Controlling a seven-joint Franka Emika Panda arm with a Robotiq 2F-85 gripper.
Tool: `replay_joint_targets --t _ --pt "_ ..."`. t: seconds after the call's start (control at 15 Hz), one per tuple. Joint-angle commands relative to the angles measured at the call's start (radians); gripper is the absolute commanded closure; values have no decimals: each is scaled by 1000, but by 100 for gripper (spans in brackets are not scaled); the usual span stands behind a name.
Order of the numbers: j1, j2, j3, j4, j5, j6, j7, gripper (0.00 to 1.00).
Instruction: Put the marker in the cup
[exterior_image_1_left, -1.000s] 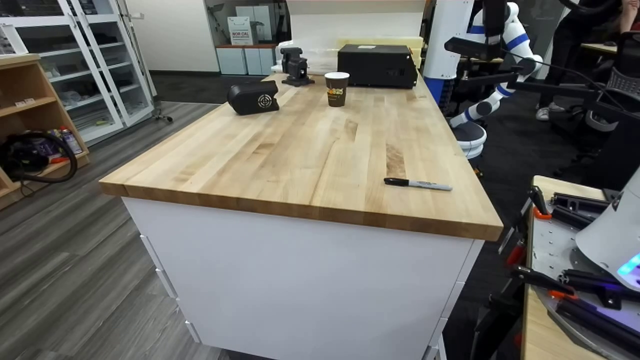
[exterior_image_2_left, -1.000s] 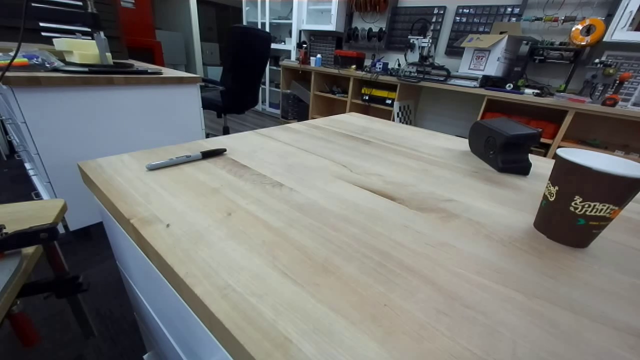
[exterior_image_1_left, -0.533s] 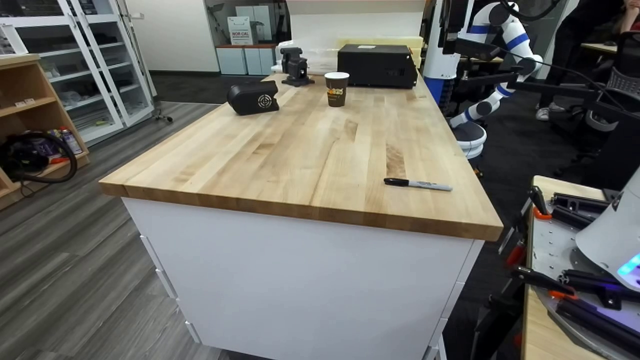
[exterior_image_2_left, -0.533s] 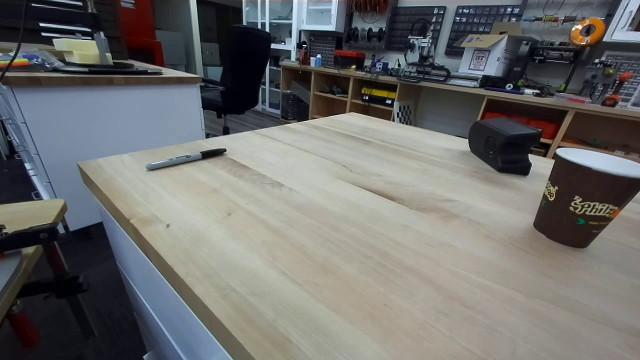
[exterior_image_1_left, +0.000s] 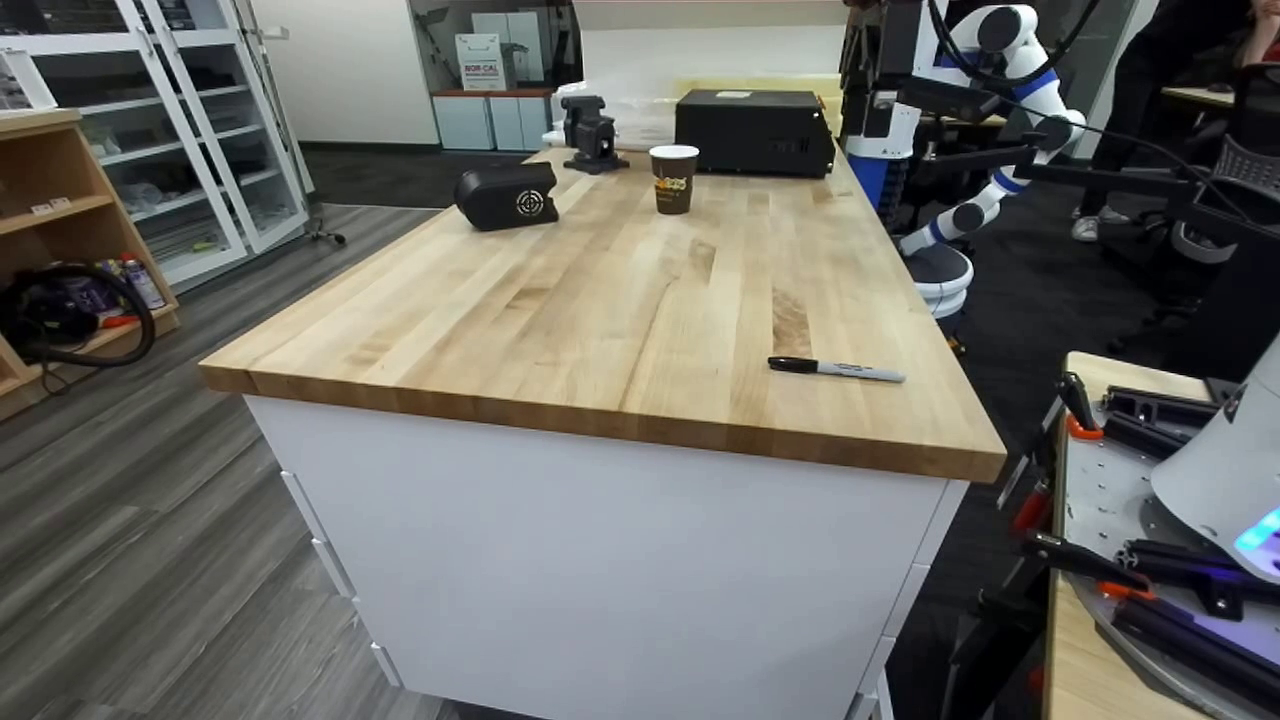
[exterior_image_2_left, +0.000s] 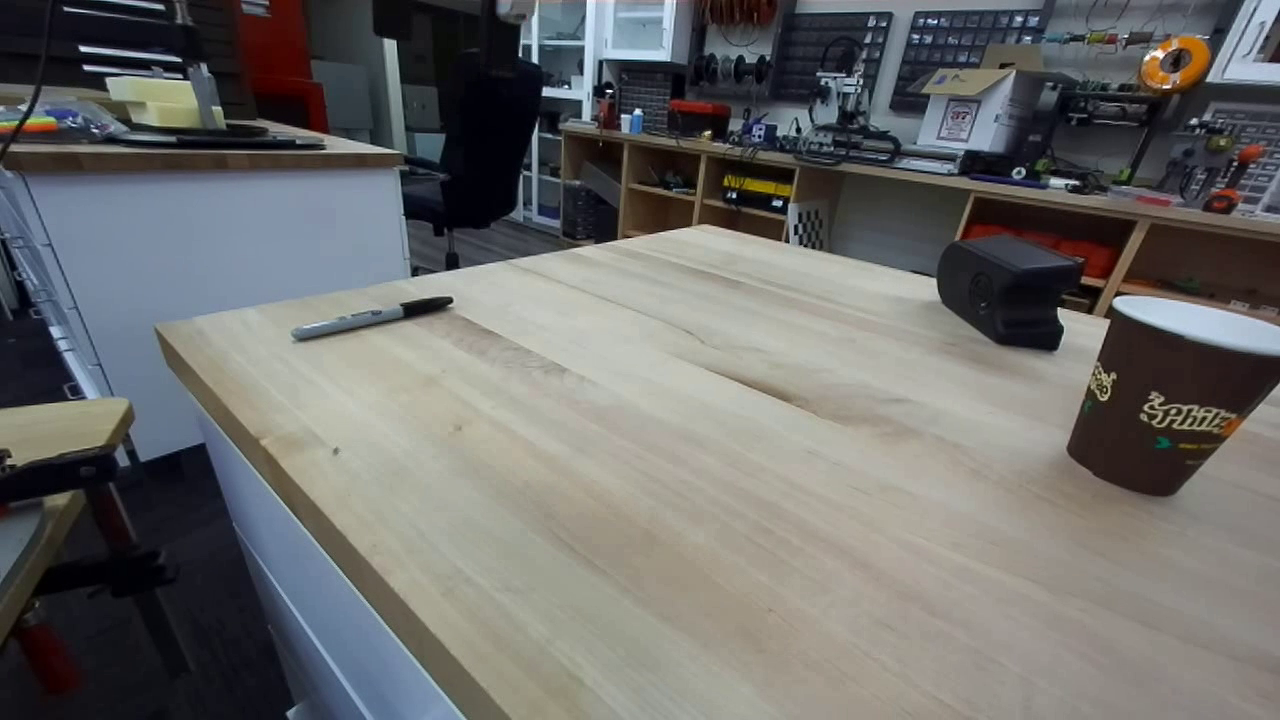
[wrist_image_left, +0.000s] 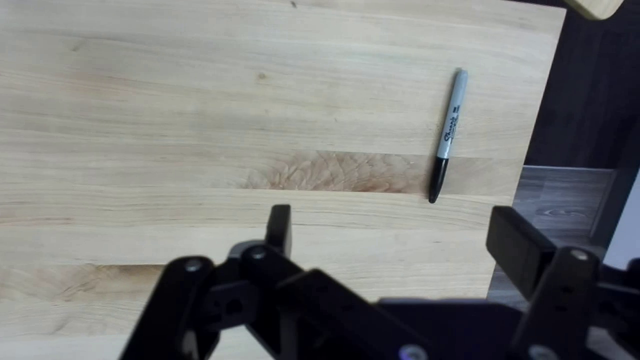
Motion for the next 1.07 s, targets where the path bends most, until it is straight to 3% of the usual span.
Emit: replay_joint_targets --t 0.0,0.33,0.73,1.0 --pt "1 11 6 2 0 -2 -1 0" --pt "27 59 3 0 51 31 -83 0" --pt "68 179 33 16 233 75 -296 0" --pt "59 252 89 3 248 104 -284 0"
